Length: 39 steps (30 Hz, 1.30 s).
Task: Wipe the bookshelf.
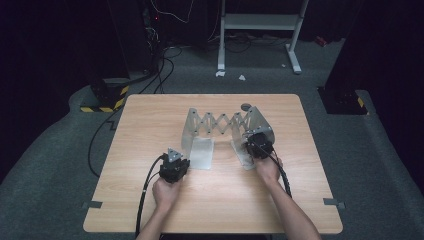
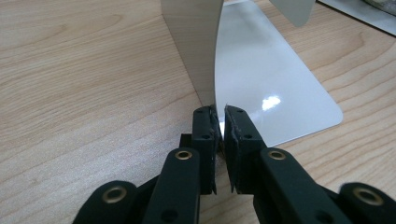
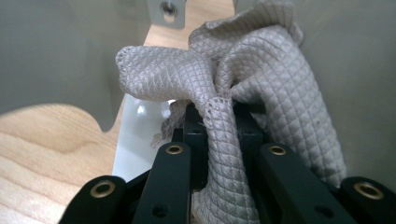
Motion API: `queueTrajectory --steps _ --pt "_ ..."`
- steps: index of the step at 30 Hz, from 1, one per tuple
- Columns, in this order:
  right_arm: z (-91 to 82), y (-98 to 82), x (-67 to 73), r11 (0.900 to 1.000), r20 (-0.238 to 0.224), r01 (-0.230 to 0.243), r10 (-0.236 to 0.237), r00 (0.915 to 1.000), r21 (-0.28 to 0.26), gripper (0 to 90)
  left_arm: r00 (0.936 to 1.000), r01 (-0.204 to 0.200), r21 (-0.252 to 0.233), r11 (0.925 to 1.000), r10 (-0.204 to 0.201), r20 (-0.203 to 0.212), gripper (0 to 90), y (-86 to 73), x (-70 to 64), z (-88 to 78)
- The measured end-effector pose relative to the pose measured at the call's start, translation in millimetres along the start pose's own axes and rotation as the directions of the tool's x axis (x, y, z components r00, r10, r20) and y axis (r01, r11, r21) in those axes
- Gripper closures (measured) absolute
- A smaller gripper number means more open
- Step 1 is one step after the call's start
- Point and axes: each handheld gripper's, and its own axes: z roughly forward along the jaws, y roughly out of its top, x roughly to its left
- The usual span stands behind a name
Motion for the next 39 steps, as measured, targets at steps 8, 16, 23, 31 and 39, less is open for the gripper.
queueTrajectory --steps 8,16,23,31,39 --pt "-16.9 21.3 -2.2 0.998 0.008 -0.019 0.019 0.9998 -0.055 80.3 1.0 0.002 0.0 1.0 -0.002 -0.001 82.4 0.0 0.0 0.0" --pt "-36.4 41.4 -4.8 0.993 0.01 -0.011 0.012 0.9999 -0.116 80.5 1.0 0.003 -0.001 1.0 -0.003 0.001 82.4 -0.1 0.2 0.0" --pt "-43.8 51.4 -3.9 0.991 0.021 -0.005 0.008 0.9997 -0.133 80.5 1.0 0.003 -0.001 1.0 -0.003 0.0 82.4 0.0 0.3 0.0" --pt "-56.2 60.0 -4.4 0.985 0.026 -0.003 0.007 0.9996 -0.171 80.5 1.0 0.003 0.0 1.0 -0.003 0.001 82.4 -0.1 0.5 -0.1" --pt "-69.9 66.1 -5.4 0.978 0.033 0.003 0.004 0.9994 -0.208 80.3 1.0 0.003 0.0 1.0 -0.003 0.001 82.4 -0.1 0.5 -0.1"
